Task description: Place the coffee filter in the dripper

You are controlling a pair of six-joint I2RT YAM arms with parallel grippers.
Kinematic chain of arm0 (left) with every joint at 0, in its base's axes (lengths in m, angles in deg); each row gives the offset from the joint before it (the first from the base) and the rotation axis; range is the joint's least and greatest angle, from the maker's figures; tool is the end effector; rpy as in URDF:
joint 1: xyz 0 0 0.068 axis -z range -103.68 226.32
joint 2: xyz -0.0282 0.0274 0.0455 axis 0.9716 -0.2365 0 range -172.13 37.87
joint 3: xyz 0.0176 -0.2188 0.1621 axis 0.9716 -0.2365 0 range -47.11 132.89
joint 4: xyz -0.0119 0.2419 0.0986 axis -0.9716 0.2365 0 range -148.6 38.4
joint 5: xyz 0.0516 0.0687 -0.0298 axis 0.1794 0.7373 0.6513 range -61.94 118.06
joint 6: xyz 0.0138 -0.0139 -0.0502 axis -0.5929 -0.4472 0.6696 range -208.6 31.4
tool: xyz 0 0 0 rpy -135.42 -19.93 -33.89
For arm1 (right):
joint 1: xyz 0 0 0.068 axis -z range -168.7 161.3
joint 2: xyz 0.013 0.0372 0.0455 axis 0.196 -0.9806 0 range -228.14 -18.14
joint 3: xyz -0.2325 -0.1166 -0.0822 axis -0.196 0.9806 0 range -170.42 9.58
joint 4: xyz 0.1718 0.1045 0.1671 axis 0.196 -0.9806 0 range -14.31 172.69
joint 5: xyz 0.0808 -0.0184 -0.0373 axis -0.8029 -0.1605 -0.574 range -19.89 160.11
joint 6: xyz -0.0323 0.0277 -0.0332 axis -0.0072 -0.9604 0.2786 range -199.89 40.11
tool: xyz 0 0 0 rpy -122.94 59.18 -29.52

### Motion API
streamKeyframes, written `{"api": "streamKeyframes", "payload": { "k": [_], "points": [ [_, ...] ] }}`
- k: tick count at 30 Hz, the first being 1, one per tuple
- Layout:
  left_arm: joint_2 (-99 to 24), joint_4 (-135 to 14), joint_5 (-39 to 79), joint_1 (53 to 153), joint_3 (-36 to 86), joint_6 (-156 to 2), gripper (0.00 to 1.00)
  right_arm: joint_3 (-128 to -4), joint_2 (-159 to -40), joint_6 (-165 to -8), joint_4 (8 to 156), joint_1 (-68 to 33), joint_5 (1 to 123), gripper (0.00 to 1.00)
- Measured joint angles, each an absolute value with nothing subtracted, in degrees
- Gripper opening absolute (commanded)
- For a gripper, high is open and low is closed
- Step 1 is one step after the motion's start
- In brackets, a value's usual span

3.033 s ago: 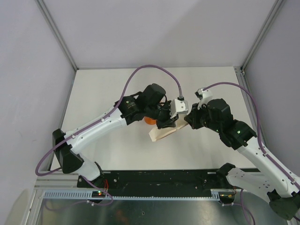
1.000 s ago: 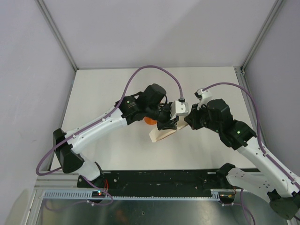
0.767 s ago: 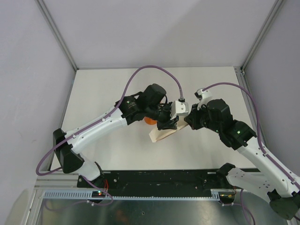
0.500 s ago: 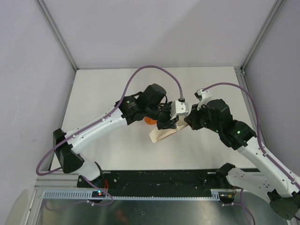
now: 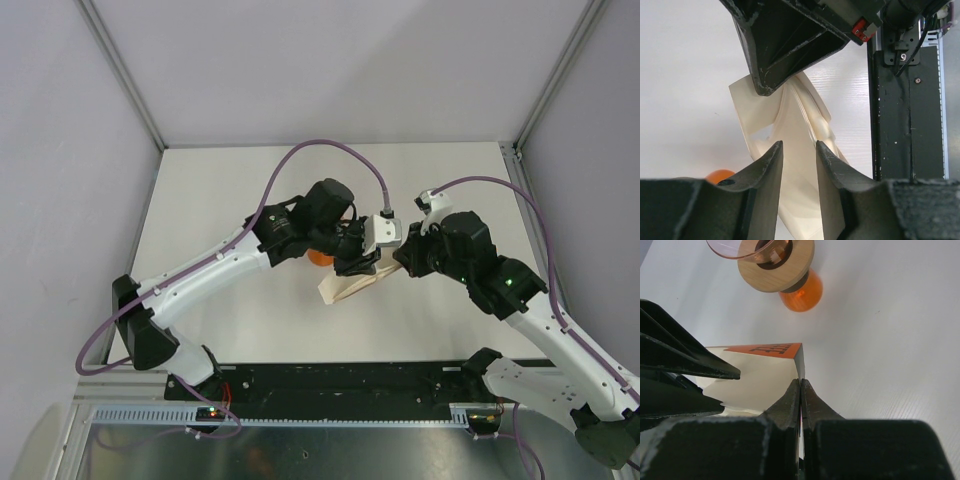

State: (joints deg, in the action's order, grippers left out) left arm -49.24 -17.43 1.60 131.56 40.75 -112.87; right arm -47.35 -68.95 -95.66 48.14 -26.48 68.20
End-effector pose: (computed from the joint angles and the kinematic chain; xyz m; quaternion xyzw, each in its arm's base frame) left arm 0.1760 -0.2814 0.3718 0.6389 0.6181 -0.3092 0.3379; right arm 0.1468 0.1154 0.3517 -0.1724 0.8415 0.2433 0.4505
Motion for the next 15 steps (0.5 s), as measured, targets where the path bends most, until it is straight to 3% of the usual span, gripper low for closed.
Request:
{"api": "streamKeyframes", "payload": {
  "k": [15],
  "points": [
    [-48.9,-17.4,2.3,131.6,40.5,-113.7,0.43,-47.3,-68.9,-95.7,48.2,-26.5,68.2,0.00]
  ]
}}
